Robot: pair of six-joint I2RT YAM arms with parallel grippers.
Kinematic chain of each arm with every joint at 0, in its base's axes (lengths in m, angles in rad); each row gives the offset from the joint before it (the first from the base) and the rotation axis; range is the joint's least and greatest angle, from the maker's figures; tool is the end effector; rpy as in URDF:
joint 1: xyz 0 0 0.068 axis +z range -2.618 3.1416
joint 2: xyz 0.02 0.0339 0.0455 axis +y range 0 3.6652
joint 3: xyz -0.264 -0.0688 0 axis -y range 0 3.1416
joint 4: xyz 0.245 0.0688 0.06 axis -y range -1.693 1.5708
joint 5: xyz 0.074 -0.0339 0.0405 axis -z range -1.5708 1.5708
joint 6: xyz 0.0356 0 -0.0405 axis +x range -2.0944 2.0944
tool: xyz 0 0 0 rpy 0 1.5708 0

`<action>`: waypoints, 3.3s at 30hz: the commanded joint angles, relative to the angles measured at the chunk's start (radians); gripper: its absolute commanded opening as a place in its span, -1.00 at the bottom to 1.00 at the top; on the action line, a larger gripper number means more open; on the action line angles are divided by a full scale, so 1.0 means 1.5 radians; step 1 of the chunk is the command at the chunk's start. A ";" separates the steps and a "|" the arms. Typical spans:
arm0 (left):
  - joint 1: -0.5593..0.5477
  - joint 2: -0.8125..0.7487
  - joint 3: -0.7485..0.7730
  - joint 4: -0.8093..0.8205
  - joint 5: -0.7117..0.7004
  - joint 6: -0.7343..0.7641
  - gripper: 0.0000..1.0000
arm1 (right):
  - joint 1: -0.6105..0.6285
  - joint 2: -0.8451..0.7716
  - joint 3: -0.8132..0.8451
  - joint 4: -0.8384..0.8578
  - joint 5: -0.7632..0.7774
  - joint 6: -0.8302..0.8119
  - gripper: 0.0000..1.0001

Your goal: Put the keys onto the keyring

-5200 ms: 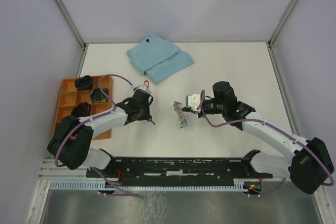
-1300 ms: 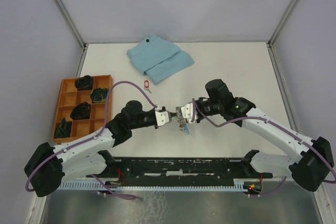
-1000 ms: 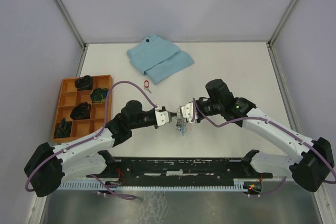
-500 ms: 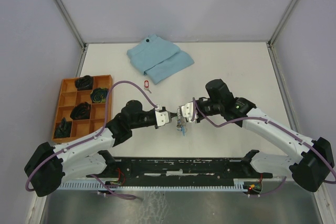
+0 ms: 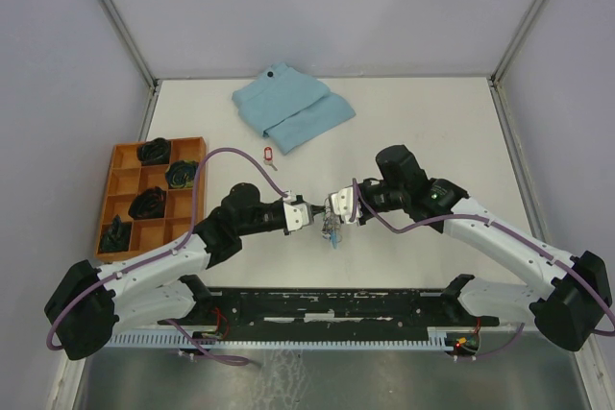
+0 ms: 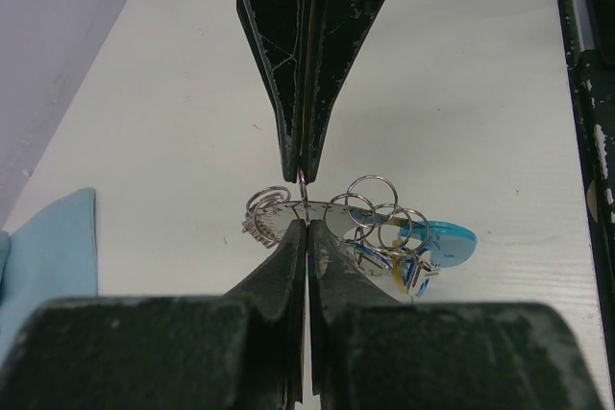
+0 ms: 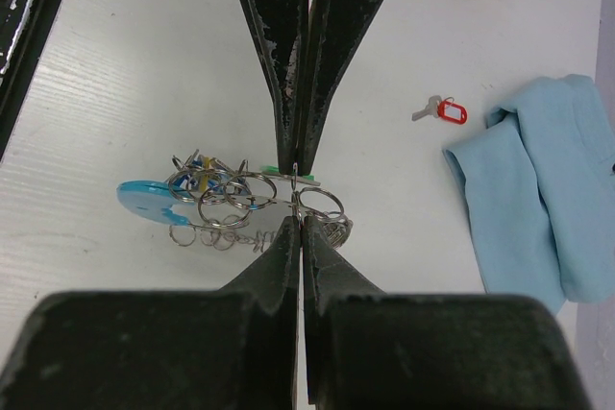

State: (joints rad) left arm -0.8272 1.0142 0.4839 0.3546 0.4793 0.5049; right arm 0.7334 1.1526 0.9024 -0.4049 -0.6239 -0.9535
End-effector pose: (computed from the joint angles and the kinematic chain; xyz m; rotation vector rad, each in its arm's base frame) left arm 0.1410 -0.1776 0.2470 1.3517 1.1449 -0.6519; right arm 0.1693 0.1805 0.2895 -1.8010 1.1538 0.5628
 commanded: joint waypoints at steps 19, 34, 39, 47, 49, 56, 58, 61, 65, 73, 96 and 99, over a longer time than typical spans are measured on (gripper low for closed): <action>-0.004 0.000 0.028 0.050 0.025 -0.002 -0.95 | 0.011 -0.003 0.026 0.023 -0.010 0.020 -0.99; -0.004 0.009 0.020 0.100 0.032 -0.031 -0.95 | 0.028 0.001 0.024 0.038 -0.005 0.040 -0.99; -0.003 0.010 0.019 0.101 0.026 -0.050 -0.95 | 0.029 -0.003 0.017 0.047 -0.012 0.036 -0.99; 0.006 0.004 0.008 0.086 0.012 -0.121 -0.95 | 0.023 -0.033 -0.020 0.095 -0.032 0.030 -0.99; 0.020 0.003 -0.001 0.095 0.029 -0.146 -0.95 | 0.019 -0.038 -0.030 0.111 -0.045 0.032 -0.99; 0.072 0.026 -0.027 0.160 0.119 -0.247 -0.95 | -0.001 -0.051 -0.050 0.152 -0.090 0.048 -0.99; 0.079 0.039 -0.029 0.175 0.143 -0.268 -0.95 | -0.004 -0.054 -0.054 0.160 -0.096 0.050 -0.99; 0.093 0.058 -0.035 0.199 0.173 -0.300 -0.95 | -0.010 -0.061 -0.064 0.185 -0.104 0.064 -0.99; 0.113 0.078 -0.048 0.246 0.200 -0.348 -0.94 | -0.020 -0.068 -0.083 0.233 -0.120 0.096 -0.99; 0.126 0.115 -0.066 0.304 0.218 -0.408 -0.68 | -0.030 -0.069 -0.119 0.349 -0.138 0.178 -0.99; 0.131 -0.064 -0.158 0.373 0.090 -0.302 -0.08 | -0.048 -0.057 -0.157 0.429 -0.141 0.238 -0.99; 0.131 -0.023 -0.136 0.396 0.111 -0.291 -0.09 | -0.048 -0.058 -0.157 0.431 -0.143 0.241 -0.99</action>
State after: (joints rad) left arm -0.6342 0.9226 0.2241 0.8680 0.6258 -0.0151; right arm 0.6651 1.0790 0.6563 0.1612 -0.8085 -0.6125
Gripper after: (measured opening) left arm 0.458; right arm 0.013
